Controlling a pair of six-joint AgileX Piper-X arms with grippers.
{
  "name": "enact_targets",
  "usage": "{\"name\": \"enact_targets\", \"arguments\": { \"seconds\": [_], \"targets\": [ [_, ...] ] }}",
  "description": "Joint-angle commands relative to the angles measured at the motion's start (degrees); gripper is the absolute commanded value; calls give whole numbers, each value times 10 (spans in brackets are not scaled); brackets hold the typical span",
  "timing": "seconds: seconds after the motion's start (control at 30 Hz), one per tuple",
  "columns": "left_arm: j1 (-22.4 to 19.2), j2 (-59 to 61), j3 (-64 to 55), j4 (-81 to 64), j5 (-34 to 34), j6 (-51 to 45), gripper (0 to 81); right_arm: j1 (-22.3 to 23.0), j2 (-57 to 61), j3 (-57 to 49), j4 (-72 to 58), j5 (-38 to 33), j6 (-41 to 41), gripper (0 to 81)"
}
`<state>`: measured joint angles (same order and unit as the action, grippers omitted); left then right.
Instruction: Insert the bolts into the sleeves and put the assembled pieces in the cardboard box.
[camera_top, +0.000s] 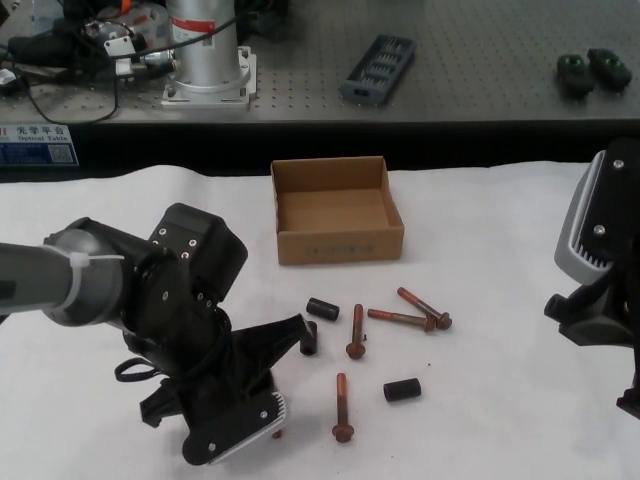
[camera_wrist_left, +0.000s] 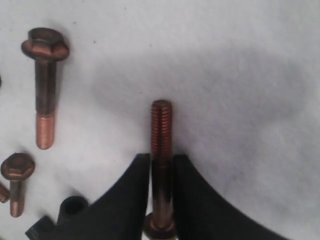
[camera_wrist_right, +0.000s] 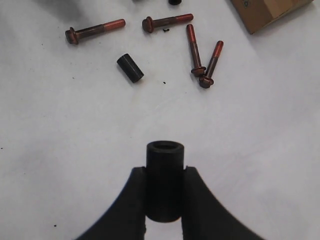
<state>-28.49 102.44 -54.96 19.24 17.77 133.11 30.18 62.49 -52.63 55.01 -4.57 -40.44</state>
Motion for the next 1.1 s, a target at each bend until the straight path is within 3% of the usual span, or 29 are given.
{"name": "enact_targets", "arguments": {
  "seconds": [0.0,0.07,0.2,0.5,0.6,0.87,1.07],
  "targets": [
    [0,20,14,47,1,9,369,1,-9,-1,-5,-3,-4,29],
    [0,20,14,47,1,5,461,1,-9,-1,-5,-3,-4,29],
    [0,20,14,47,1,-46,482,1,-9,-1,-5,-3,-4,29],
    [0,9,14,47,-7,-430,482,1,-9,-1,34,-3,-4,29],
    [-4,-12,14,47,-7,-588,482,1,-9,-1,46,-3,6,29],
    [-22,-72,14,48,-6,-1173,482,1,-9,-1,64,-3,74,29],
    [-29,-81,14,19,-7,-1479,482,1,-9,-1,74,-3,74,29]
  ]
}}
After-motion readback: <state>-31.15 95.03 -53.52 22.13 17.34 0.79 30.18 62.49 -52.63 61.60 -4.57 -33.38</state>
